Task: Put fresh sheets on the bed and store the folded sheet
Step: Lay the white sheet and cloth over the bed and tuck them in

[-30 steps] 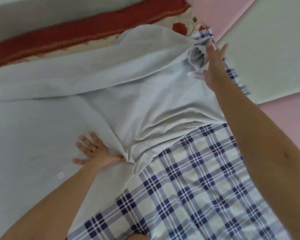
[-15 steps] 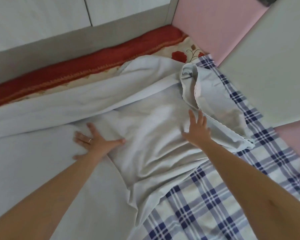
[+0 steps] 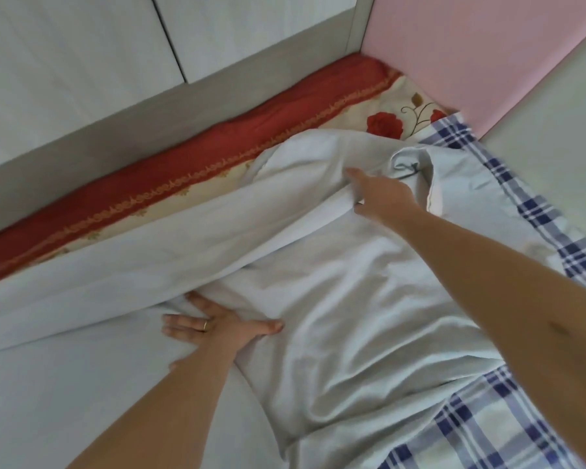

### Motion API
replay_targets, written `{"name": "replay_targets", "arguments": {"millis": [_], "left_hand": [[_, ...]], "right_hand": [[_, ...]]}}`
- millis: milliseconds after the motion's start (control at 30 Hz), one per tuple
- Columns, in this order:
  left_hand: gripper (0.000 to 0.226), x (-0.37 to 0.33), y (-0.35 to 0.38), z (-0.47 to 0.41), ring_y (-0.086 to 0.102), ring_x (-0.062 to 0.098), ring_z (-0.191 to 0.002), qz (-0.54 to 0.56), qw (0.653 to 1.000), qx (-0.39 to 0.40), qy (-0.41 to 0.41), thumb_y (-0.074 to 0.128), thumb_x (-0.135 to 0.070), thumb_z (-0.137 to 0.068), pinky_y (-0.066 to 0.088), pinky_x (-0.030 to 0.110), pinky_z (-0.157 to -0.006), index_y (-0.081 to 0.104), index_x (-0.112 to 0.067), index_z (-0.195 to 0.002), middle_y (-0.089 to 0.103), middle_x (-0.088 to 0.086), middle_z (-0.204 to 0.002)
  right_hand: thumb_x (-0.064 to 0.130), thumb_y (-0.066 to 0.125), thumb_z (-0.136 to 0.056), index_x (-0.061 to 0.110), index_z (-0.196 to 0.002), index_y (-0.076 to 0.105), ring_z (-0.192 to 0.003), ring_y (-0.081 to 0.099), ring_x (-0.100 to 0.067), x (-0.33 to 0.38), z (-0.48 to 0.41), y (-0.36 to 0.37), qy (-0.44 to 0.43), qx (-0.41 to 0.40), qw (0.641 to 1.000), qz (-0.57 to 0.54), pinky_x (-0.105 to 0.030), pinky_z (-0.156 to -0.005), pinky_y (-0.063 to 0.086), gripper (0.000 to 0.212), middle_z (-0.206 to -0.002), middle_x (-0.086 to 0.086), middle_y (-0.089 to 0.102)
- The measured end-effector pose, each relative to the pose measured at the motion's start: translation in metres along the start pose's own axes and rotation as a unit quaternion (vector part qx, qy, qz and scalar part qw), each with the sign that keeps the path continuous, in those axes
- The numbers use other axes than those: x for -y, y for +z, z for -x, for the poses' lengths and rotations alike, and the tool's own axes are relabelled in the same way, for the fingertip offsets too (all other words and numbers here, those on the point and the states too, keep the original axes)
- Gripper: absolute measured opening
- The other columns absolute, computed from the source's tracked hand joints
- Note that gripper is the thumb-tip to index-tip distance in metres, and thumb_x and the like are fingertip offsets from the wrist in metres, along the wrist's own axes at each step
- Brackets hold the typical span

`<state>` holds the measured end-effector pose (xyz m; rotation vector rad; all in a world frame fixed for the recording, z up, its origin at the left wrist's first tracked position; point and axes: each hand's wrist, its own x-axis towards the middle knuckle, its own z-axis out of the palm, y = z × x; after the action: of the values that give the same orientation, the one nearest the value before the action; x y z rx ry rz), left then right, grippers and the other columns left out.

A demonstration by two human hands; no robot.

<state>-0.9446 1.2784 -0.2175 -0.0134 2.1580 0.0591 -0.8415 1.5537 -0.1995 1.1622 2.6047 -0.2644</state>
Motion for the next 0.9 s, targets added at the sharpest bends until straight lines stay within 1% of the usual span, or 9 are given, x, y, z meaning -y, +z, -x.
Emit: {"name": "replay_targets", "arguments": {"millis": [100,200,300,533,600,667,767,833,900], "left_hand": [[0.174,-0.003,-0.002,0.004,-0.041,0.04,-0.129,0.002,1.0,0.01,-0.002,0.086,-0.063,-0.029,-0.01,0.065,-0.105,-0.049,-0.018,-0.128,-0.05,0.025,-0.134],[0.175,-0.005,-0.006,-0.001,-0.04,0.04,-0.129,-0.004,1.0,0.025,-0.019,0.087,-0.062,-0.028,-0.01,0.065,-0.105,-0.049,-0.019,-0.128,-0.05,0.025,-0.134],[0.174,-0.009,-0.008,-0.001,-0.04,0.041,-0.13,-0.012,0.999,0.033,-0.031,0.088,-0.061,-0.03,-0.01,0.064,-0.106,-0.049,-0.017,-0.127,-0.049,0.026,-0.135],[0.171,-0.012,-0.009,0.001,-0.04,0.042,-0.129,-0.026,0.998,0.036,-0.039,0.087,-0.061,-0.035,-0.01,0.064,-0.106,-0.05,-0.014,-0.127,-0.047,0.028,-0.135],[0.172,-0.012,-0.009,0.0,-0.04,0.042,-0.129,-0.027,0.998,0.035,-0.037,0.087,-0.061,-0.035,-0.011,0.064,-0.105,-0.049,-0.014,-0.128,-0.048,0.028,-0.135],[0.172,-0.012,-0.008,-0.001,-0.04,0.043,-0.129,-0.029,0.998,0.034,-0.038,0.087,-0.061,-0.034,-0.012,0.063,-0.105,-0.049,-0.014,-0.128,-0.047,0.028,-0.135],[0.172,-0.013,-0.007,-0.002,-0.041,0.042,-0.129,-0.035,0.998,0.031,-0.036,0.086,-0.063,-0.034,-0.013,0.063,-0.105,-0.048,-0.014,-0.129,-0.048,0.028,-0.134],[0.172,-0.014,-0.007,-0.003,-0.041,0.042,-0.128,-0.043,0.998,0.03,-0.044,0.086,-0.063,-0.034,-0.013,0.063,-0.105,-0.049,-0.013,-0.128,-0.048,0.029,-0.134],[0.172,-0.016,-0.005,-0.003,-0.041,0.042,-0.128,-0.047,0.997,0.029,-0.049,0.086,-0.063,-0.034,-0.014,0.062,-0.105,-0.05,-0.012,-0.127,-0.048,0.03,-0.133]], "right_hand": [[0.026,0.051,-0.09,0.016,-0.105,0.059,-0.084,0.063,-0.024,0.007,-0.008,-0.007,0.018,0.011,0.998,-0.051,-0.033,-0.073,0.048,0.019,-0.092,-0.004,0.065],[0.011,0.042,-0.089,0.015,-0.08,0.054,-0.06,0.064,-0.022,0.016,-0.022,-0.004,0.114,-0.027,0.958,-0.262,-0.032,-0.065,0.051,0.016,-0.066,-0.001,0.061],[0.008,0.039,-0.082,0.019,-0.068,0.048,-0.07,0.064,-0.024,0.025,-0.039,-0.007,0.15,-0.1,0.914,-0.363,-0.035,-0.068,0.052,0.02,-0.071,-0.004,0.065],[0.009,0.036,-0.088,0.019,-0.088,0.052,-0.075,0.053,-0.019,0.041,-0.043,-0.007,0.184,-0.195,0.883,-0.387,-0.027,-0.054,0.035,0.018,-0.09,-0.003,0.066],[0.011,0.036,-0.09,0.016,-0.096,0.053,-0.079,0.055,-0.022,0.043,-0.039,-0.004,0.18,-0.23,0.874,-0.389,-0.029,-0.06,0.039,0.019,-0.094,-0.004,0.066],[0.017,0.04,-0.095,0.014,-0.12,0.049,-0.097,0.058,-0.025,0.041,-0.035,0.008,0.152,-0.223,0.885,-0.38,-0.036,-0.08,0.046,0.027,-0.11,-0.007,0.063],[0.044,0.045,-0.094,0.023,-0.151,0.002,-0.142,0.02,-0.027,0.025,-0.029,0.033,0.122,-0.051,0.947,-0.294,-0.05,-0.114,0.021,0.074,-0.156,-0.007,0.015],[0.061,0.032,-0.092,0.029,-0.148,-0.019,-0.145,-0.011,-0.024,0.01,-0.028,0.049,0.087,0.04,0.981,-0.166,-0.051,-0.117,0.002,0.082,-0.157,0.002,-0.019],[0.068,0.023,-0.09,0.032,-0.146,-0.023,-0.144,-0.019,-0.022,0.001,-0.032,0.062,0.08,0.034,0.988,-0.129,-0.049,-0.117,-0.005,0.08,-0.153,0.007,-0.03]]}}
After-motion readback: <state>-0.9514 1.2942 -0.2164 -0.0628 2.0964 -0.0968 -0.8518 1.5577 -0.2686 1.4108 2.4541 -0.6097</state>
